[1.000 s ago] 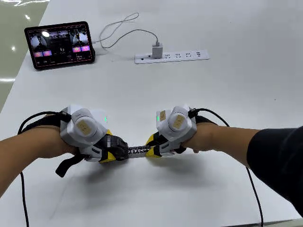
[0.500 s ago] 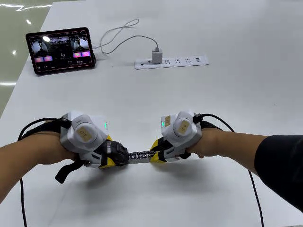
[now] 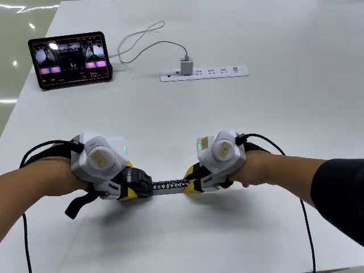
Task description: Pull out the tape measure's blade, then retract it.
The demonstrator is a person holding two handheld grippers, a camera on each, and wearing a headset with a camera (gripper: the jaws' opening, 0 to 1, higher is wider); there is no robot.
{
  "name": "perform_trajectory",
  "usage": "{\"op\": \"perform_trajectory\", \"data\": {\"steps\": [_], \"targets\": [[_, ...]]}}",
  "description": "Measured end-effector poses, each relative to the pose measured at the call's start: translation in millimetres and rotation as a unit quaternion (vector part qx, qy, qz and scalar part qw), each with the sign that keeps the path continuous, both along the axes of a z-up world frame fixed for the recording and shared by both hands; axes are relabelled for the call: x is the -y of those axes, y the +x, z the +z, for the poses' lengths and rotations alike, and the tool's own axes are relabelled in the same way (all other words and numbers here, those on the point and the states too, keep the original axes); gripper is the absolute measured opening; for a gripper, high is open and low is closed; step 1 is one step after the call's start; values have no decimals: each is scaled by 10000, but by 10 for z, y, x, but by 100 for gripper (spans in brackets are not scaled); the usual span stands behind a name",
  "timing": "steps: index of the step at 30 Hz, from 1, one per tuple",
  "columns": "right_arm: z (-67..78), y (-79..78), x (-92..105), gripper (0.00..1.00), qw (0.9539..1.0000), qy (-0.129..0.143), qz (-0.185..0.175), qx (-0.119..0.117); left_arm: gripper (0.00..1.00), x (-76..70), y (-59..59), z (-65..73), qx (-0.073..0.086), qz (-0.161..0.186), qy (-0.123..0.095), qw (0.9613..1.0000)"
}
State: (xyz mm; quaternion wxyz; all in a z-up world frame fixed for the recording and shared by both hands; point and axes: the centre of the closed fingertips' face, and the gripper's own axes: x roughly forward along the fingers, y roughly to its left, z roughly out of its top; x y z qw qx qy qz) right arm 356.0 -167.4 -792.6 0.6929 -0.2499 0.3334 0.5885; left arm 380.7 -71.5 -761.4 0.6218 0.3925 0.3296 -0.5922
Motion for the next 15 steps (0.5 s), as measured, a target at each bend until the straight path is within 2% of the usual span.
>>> {"op": "perform_trajectory", "data": {"steps": [15], "targets": [[6, -25, 170, 9, 10000, -51, -62, -29, 31, 5, -20, 18, 8, 8, -6, 10000]]}}
